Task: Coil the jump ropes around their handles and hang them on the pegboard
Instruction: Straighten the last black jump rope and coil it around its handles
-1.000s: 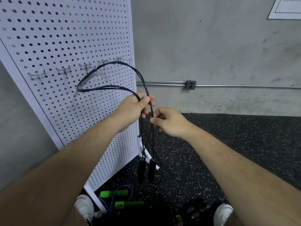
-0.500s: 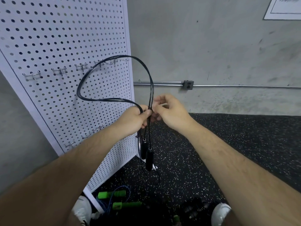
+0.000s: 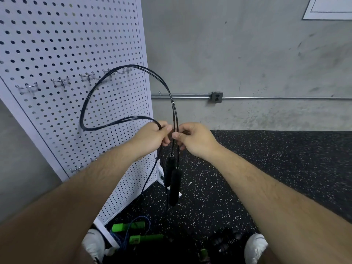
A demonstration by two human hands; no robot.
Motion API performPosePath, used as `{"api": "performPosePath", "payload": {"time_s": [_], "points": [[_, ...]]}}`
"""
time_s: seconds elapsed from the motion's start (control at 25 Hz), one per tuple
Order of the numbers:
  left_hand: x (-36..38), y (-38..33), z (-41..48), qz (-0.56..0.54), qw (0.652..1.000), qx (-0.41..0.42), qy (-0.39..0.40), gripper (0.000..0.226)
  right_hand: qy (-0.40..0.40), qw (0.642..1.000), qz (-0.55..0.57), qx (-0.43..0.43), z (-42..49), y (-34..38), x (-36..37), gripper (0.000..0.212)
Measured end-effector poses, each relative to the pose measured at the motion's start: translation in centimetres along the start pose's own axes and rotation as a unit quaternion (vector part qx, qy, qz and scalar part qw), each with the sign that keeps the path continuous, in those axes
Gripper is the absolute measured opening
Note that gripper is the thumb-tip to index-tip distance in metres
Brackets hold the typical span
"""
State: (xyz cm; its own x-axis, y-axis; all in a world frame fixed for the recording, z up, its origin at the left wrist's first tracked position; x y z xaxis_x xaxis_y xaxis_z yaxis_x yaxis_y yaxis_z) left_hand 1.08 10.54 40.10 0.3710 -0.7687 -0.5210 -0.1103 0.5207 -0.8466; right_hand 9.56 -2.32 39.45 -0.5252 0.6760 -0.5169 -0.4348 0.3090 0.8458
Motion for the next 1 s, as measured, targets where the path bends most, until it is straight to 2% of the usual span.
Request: {"api": "performPosePath", "payload": {"time_s": [0.12, 0.24, 0.32, 0.4, 0.44, 0.48, 0.56, 0.6, 0.64, 0.72, 0.84, 1.0], "points": [[1.0, 2.1, 0.1, 0.04, 0.996, -0.072, 0.045, 0.034, -0.023, 0.999, 0.024, 0.0, 0.2, 0.5, -0.7, 0.018], [1.6, 3.4, -0.2, 0.024, 0.975, -0.207, 0.071, 0.058, -0.018, 0.999, 0.028, 0.005, 0.3, 0.7, -1.1, 0.017], [1.6, 4.2, -1.3, 0.068, 0.939, -0.308, 0.137, 0.085, -0.015, 0.999, 0.042, 0.009, 0.5, 0.8, -1.6, 0.019], [2.1, 4.1, -2.9, 0.061, 0.887, -0.374, 0.264, 0.103, -0.011, 0.998, 0.064, 0.017, 0.6, 0.9, -2.0, 0.023], [2.3, 3.6, -3.5, 0.039, 0.878, -0.369, 0.302, 0.101, -0.01, 0.997, 0.075, 0.021, 0.7, 0.9, -2.1, 0.025], [2.4, 2.6, -3.6, 0.018, 0.891, -0.342, 0.299, 0.092, -0.008, 0.996, 0.083, 0.023, 0.8, 0.8, -2.1, 0.028], [2.2, 1.1, -2.5, 0.008, 0.955, -0.233, 0.184, 0.059, -0.007, 0.995, 0.099, 0.025, 0.9, 0.7, -2.1, 0.029], [1.9, 0.4, -2.0, 0.041, 0.98, -0.16, 0.112, 0.045, -0.009, 0.994, 0.107, 0.025, 0.9, 0.7, -2.1, 0.028], [1.7, -0.2, -1.6, 0.066, 0.992, -0.088, 0.055, 0.037, -0.01, 0.993, 0.114, 0.025, 0.9, 0.7, -2.1, 0.026], [1.8, -0.6, -1.5, 0.029, 0.999, -0.006, 0.041, 0.027, -0.005, 0.992, 0.123, 0.019, 0.7, 1.1, -2.2, 0.022], [2.0, -0.1, -1.4, -0.041, 0.997, 0.006, 0.059, 0.019, -0.012, 0.993, 0.114, 0.006, 0.3, 1.4, -1.9, 0.017], [2.0, 0.7, -1.3, -0.018, 0.997, 0.001, 0.07, 0.018, -0.055, 0.991, 0.124, -0.017, 0.4, 1.8, -2.4, 0.015]]}}
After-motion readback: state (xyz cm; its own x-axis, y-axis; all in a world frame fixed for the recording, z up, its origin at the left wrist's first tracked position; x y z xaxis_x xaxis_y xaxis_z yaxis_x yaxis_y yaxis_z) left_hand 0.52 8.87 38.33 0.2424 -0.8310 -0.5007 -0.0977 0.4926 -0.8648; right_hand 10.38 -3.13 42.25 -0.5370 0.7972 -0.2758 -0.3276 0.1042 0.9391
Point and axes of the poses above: each hand's wrist, its own z-axis towards the middle knuckle, its own x-axis out of the palm, y = z × x, the point moved 4 cm from there along z, towards the middle knuckle
